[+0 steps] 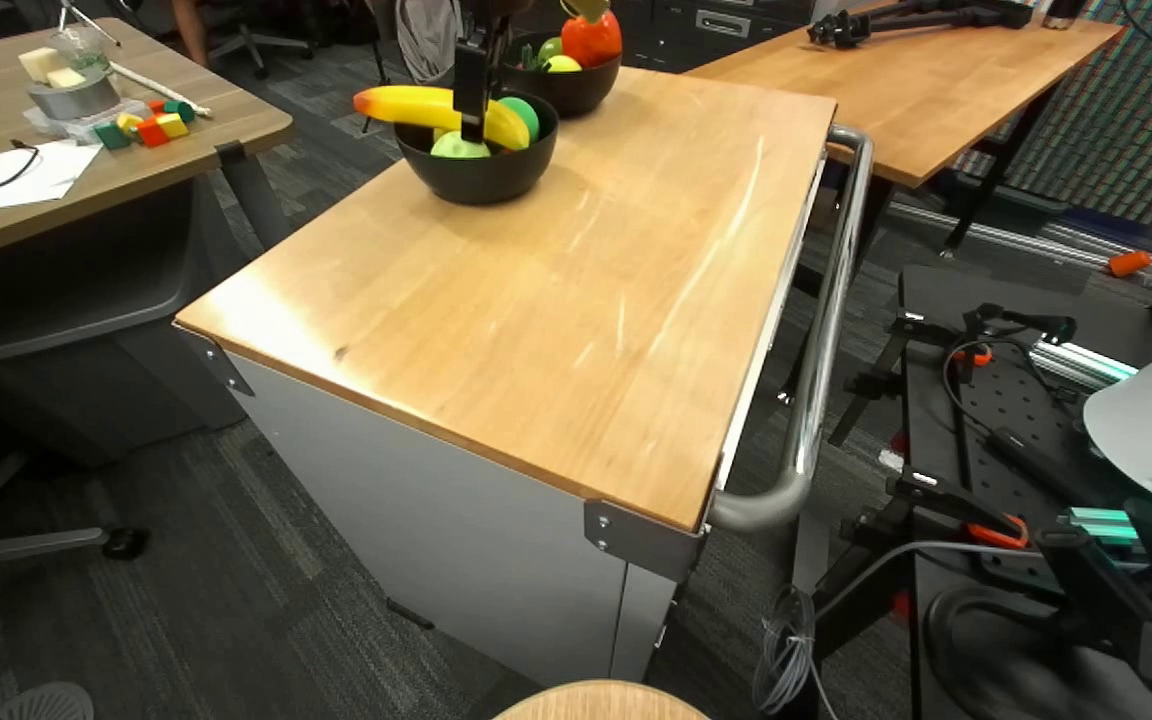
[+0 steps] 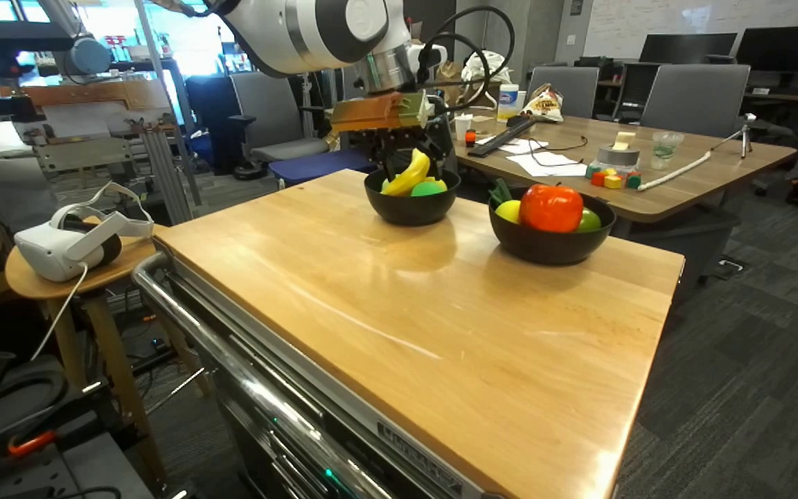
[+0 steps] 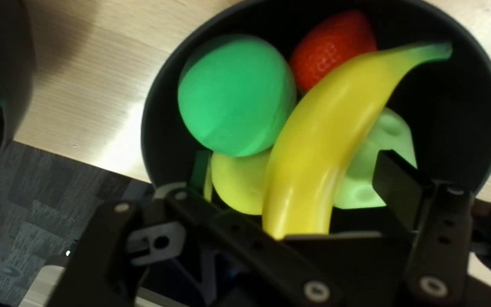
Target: Pick the objects in the bowls and put them on the counter
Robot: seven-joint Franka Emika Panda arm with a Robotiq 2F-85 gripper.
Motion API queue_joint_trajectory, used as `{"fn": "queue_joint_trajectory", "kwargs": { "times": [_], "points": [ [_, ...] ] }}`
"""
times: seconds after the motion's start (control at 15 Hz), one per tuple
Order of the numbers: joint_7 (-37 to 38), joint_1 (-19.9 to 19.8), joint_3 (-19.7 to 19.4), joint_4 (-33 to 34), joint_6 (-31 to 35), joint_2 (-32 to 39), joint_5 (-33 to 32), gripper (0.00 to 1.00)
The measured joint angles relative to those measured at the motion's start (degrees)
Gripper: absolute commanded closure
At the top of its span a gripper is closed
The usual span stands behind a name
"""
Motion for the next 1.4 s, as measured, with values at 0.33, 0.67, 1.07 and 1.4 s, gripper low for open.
{"fn": "queue_joint_trajectory", "kwargs": {
  "times": [0.33, 0.67, 1.07, 1.4],
  "points": [
    [0.0, -0.7, 0.0, 2.8, 0.0, 1.7, 0.0, 0.78],
    [0.6, -1.5, -0.1, 3.4, -0.5, 1.8, 0.0, 0.82],
    [3.2, -1.4, 0.4, 2.7, -3.4, 0.4, 0.1, 0.82],
    [6.4, 1.7, 3.1, -0.5, -5.9, -4.2, 0.1, 0.83]
  ]
}}
